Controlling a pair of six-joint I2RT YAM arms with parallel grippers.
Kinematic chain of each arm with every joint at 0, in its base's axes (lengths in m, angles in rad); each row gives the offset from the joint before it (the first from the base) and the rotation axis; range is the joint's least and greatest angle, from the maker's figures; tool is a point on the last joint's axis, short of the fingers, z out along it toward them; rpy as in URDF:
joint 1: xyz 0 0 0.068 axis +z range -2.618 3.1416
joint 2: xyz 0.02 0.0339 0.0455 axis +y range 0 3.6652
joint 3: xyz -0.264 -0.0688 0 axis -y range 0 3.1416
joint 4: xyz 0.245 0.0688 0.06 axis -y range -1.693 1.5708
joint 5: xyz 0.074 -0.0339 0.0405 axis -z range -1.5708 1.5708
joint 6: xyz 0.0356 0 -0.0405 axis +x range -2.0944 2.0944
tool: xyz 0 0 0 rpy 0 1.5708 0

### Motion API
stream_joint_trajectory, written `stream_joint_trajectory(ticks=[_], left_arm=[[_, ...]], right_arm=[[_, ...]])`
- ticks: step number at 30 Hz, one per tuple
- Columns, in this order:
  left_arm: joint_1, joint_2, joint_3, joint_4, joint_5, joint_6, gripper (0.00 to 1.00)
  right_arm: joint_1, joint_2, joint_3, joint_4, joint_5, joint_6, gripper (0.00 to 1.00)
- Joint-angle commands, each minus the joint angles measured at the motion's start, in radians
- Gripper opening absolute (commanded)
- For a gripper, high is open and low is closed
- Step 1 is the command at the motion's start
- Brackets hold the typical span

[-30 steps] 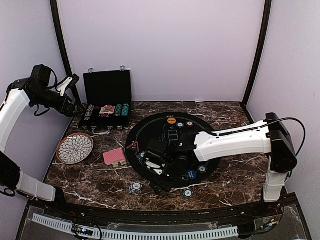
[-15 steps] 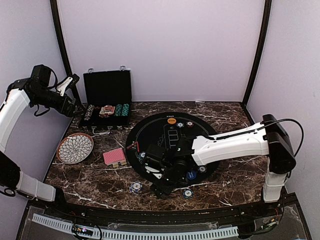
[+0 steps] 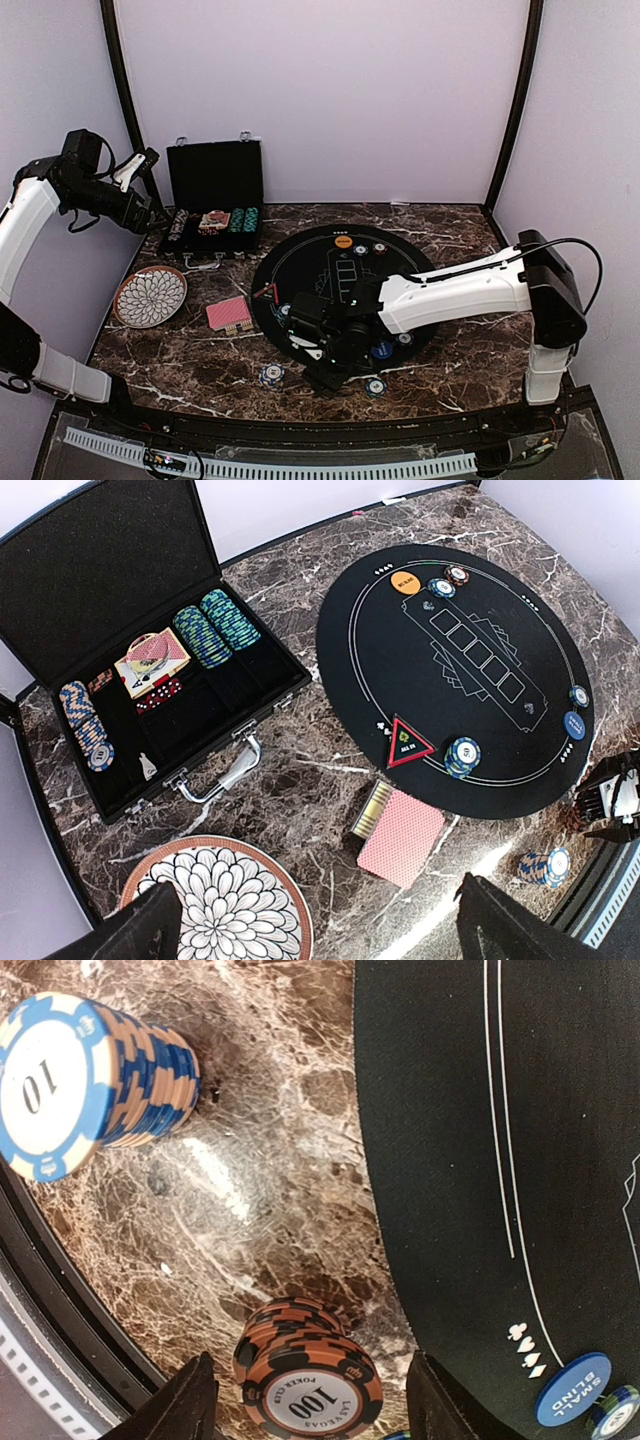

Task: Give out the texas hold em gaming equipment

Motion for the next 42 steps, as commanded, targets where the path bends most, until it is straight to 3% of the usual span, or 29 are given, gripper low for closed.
stream_joint_trajectory(ticks=[1,18,28,42], left_arm=[[-0.005,-0.022,0.027,-0.015,0.019,0.004,0.99],[-0.006,-0.028,0.022,-0.012,0.010,0.008,0.99],[-0.005,-0.030,0.022,-0.014,0.007,0.010,0.99],[-0.005,-0.031,0.020,-0.013,0.006,0.012,0.99]], right_arm=[[0.006,0.012,0.000,0.024,-0.007,0.003,0.63],[0.008,0.009,-0.009,0.024,-0.017,0.009,0.39],[0.008,-0.007,0.040,-0.021,0.011,0.002,0.13],[-0.058,0.022,0.246,-0.117,0.089,-0.027,0.08]])
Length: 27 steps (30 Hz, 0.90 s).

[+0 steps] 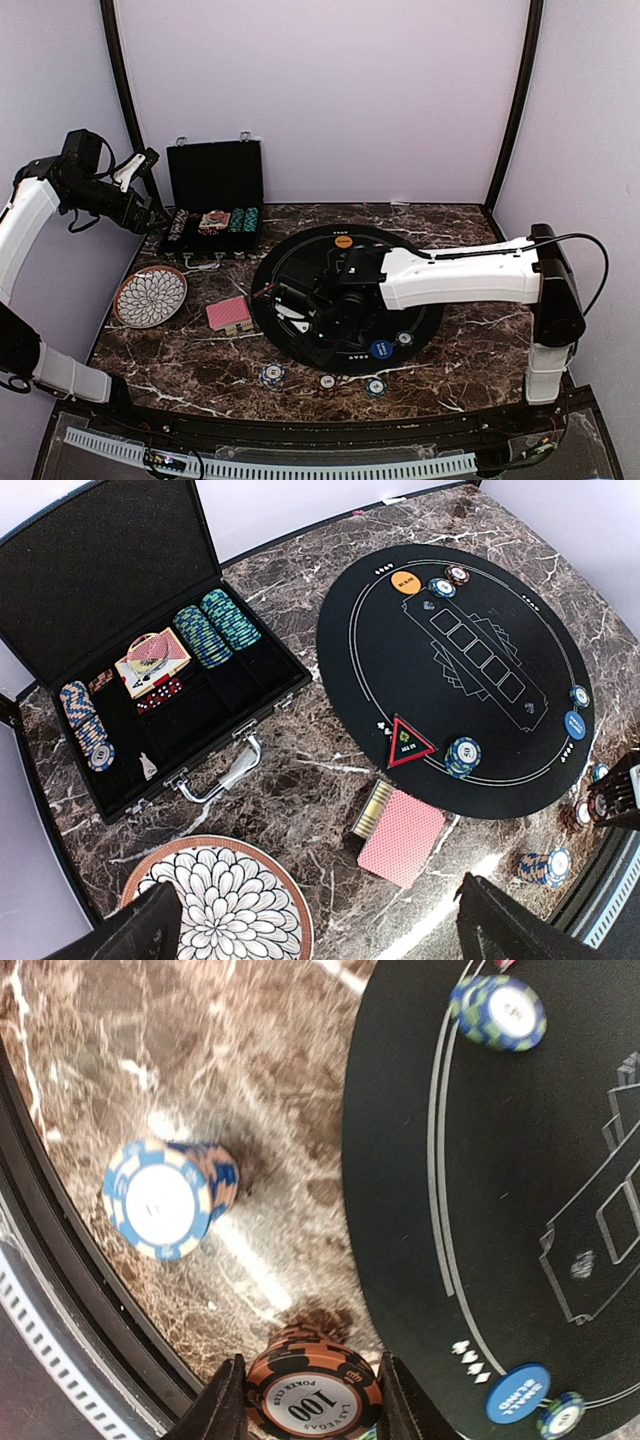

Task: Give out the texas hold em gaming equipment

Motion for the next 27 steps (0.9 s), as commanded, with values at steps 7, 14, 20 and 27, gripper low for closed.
stream_joint_trajectory(ticks=[7,14,20,27], left_arm=[[-0.006,-0.033,0.020,-0.012,0.009,0.010,0.99],[-0.005,-0.033,0.022,-0.017,0.012,0.014,0.99],[-0.005,-0.031,0.022,-0.014,0.024,0.014,0.99],[-0.005,-0.020,0.018,-0.008,0.030,0.013,0.99]], right_arm=[[-0.138,0.145,0.193,0.036,0.033,-0.061,0.08],[-0.193,0.301,0.304,0.063,0.000,-0.084,0.08],[-0.212,0.351,0.308,0.089,-0.019,-0.089,0.07],[-0.220,0.396,0.339,0.107,-0.033,-0.086,0.07]])
